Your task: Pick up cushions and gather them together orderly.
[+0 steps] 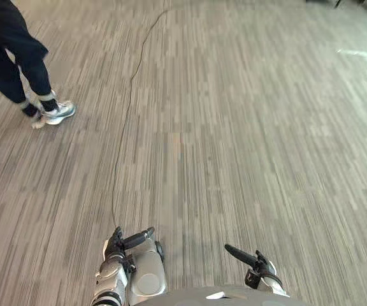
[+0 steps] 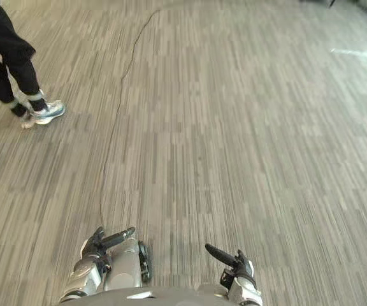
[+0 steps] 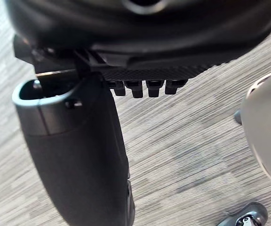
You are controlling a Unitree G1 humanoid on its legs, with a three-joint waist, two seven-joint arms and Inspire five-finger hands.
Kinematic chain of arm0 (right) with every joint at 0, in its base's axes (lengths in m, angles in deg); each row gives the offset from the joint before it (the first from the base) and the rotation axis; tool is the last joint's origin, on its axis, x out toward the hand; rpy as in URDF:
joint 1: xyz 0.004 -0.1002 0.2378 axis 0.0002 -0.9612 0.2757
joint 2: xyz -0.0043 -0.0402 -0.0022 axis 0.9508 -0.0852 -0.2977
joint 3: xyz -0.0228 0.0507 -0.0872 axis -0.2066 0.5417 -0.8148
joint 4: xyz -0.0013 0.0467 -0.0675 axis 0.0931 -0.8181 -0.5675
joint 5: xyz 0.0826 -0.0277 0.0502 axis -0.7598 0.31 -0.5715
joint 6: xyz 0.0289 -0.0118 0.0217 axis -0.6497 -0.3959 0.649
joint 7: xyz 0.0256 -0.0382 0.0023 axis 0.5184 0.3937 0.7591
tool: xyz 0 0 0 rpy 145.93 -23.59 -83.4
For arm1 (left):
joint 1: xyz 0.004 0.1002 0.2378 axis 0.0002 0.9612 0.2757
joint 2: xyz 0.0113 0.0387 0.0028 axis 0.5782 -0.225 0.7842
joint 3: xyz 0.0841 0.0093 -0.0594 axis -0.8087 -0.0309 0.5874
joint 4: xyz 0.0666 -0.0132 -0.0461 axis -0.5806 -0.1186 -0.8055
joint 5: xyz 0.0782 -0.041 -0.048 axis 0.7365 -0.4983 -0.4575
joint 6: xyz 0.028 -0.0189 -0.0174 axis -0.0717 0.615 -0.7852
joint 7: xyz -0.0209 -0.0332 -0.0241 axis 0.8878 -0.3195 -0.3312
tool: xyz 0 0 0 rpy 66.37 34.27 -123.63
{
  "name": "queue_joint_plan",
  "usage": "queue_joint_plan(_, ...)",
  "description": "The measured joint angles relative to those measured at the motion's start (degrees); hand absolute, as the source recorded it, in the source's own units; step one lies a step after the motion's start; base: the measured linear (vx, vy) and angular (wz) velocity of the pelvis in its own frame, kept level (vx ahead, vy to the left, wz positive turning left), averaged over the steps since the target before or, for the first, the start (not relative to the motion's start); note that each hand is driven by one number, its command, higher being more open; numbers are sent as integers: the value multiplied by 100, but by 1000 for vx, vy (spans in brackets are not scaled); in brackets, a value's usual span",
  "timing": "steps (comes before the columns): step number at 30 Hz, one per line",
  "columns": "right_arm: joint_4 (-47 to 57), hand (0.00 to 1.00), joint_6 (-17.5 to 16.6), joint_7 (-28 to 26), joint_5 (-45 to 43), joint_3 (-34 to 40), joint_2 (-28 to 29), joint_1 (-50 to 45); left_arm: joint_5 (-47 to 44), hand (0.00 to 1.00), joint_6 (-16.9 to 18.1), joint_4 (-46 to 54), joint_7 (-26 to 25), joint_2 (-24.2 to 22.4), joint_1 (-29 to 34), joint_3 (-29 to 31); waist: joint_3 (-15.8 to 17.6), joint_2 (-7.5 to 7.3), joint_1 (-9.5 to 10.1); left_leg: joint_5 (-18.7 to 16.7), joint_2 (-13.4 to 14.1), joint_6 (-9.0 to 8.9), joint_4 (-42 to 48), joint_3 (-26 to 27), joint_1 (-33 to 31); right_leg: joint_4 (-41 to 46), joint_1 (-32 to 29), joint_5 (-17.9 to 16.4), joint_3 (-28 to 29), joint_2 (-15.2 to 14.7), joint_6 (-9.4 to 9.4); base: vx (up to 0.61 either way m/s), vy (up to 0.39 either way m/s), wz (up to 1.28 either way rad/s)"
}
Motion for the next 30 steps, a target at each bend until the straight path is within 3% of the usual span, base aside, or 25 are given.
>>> queue_joint_plan(1, 92, 100, -9, -39, 15, -72, -59, 10, -2, 100, -84, -71, -7, -10, -23, -24, 43, 51, -49, -157, 12, -29, -79, 96, 351, 803, -402, -174, -247, -224, -296, 426, 115, -40)
queue_joint_plan(3, 222, 100, -76, -39, 15, -76, -65, -6, -1, 100, -111, -133, -16, -6, 67, -88, 74, 90, -132, -242, 39, -136, -493, 290, 1047, 1163, -890, -503, -676, -252, -516, 443, 66, -44)
queue_joint_plan(4, 216, 100, -107, -43, 17, -115, -92, 14, -1, 100, -112, -157, -13, -8, 88, -185, 94, 118, -148, -219, 43, -197, -824, 402, 1429, 823, -1149, -717, -1013, -150, -636, 448, 23, -40)
queue_joint_plan(6, 190, 100, -111, -49, 26, -136, -154, 76, 3, 100, -108, -233, 4, -26, 70, -235, 124, 167, -165, -181, 62, -265, -1136, 550, 1762, 38, -1398, -848, -1281, 64, -704, 402, -13, -32)
queue_joint_plan(7, 135, 100, -85, -59, 24, -173, -224, 120, 52, 100, -108, -348, 2, -42, 43, -260, 162, 227, -208, -138, 69, -342, -1454, 705, 2074, -1237, -1648, -782, -1478, 364, -694, 455, -70, -25)
queue_joint_plan(9, 122, 100, -60, -69, -12, -149, -256, 144, 124, 100, -114, -457, -6, -38, 46, -259, 178, 241, -278, -110, 51, -473, -1696, 830, 2344, -2611, -1717, -293, -1497, 625, -660, 559, -131, -8)
queue_joint_plan(10, 104, 100, -36, -74, -14, -85, -269, 171, 172, 100, -123, -511, -11, -29, 59, -254, 202, 244, -373, -103, 10, -631, -1879, 826, 2610, -3085, -1656, 442, -1467, 737, -803, 705, -169, -10)
queue_joint_plan(11, 92, 100, -22, -78, 18, -39, -327, 213, 248, 100, -148, -584, -10, -115, 21, -175, 231, 452, -359, 51, 183, -931, -2088, 857, 3007, -2787, -1536, 565, -1488, 978, -1346, 717, -183, -16)
queue_joint_plan(13, 163, 100, -40, -96, 32, 35, -293, 225, 316, 100, -150, -566, -7, -227, 21, -158, 249, 522, -371, 170, 317, -1119, -1873, 820, 3089, -2251, -1607, 33, -1475, 994, -1443, 515, -192, -27)
queue_joint_plan(14, 237, 100, -18, -123, 53, 182, -277, 215, 388, 100, -162, -550, -4, -278, 8, -85, 230, 585, -405, 193, 676, -1131, -887, 656, 2862, -2076, -1491, -344, -1477, 1137, -1431, 534, -259, -24)
queue_joint_plan(16, 275, 100, 4, -123, 69, 188, -277, 183, 448, 100, -164, -349, -2, -345, 7, 110, 284, 725, -411, 634, 1311, -705, 1072, 118, 2168, -2256, -1077, -525, -1437, 1490, -1477, 515, -250, -41)
queue_joint_plan(17, 389, 100, -3, -76, 67, 182, -282, 96, 446, 100, -145, -145, -7, -391, 34, 232, 290, 823, -366, 771, 1654, -605, 2631, -243, 1584, -2440, -725, -626, -1252, 1789, -1521, 500, -163, -87)
queue_joint_plan(18, 394, 100, -5, -64, 59, 169, -258, 86, 446, 100, -103, -5, -14, -406, 44, 311, 328, 807, -358, 620, 1684, -699, 3550, -459, 1104, -2611, -332, -741, -1021, 1963, -1575, 407, -73, -89)
queue_joint_plan(21, 381, 100, 13, -57, 4, 166, -195, -20, 436, 100, -55, 179, -12, -370, 47, 297, 302, 687, -337, 254, 1475, -642, 3436, -444, 453, -3005, 212, -842, -698, 2076, -1596, 334, -4, -62)
queue_joint_plan(23, 335, 100, 74, -28, -21, 160, -180, -106, 429, 100, 2, 345, -3, -370, 87, 301, 261, 601, -280, 3, 1208, -558, 2535, -331, -85, -3295, 577, -897, -319, 2077, -1513, 414, 69, -79)
queue_joint_plan(26, 286, 100, 90, -26, -15, 138, -145, -110, 427, 100, 24, 348, -12, -413, 73, 311, 300, 511, -161, 63, 603, -588, 457, -470, -490, -3581, 1073, -955, 274, 1909, -1316, 470, 185, -100)
queue_joint_plan(28, 202, 100, 89, -10, -11, 137, -133, -122, 354, 100, 0, 346, -6, -408, 54, 316, 291, 461, -90, 456, 223, -642, -666, -743, -665, -3755, 1292, -1061, 500, 1764, -1144, 591, 288, -82)
queue_joint_plan(29, 139, 100, 85, 33, -6, 140, -141, -164, 264, 100, 20, 313, -25, -404, 62, 317, 251, 426, -7, 1203, 53, -581, -950, -945, -595, -3816, 1449, -1175, 753, 1658, -995, 532, 263, -86)
queue_joint_plan(30, 75, 100, 84, 41, -3, 154, -149, -159, 237, 100, 25, 264, -25, -383, 71, 319, 169, 438, 1, 1413, 0, -482, -909, -987, -576, -3797, 1479, -1191, 849, 1600, -972, 564, 269, -82)
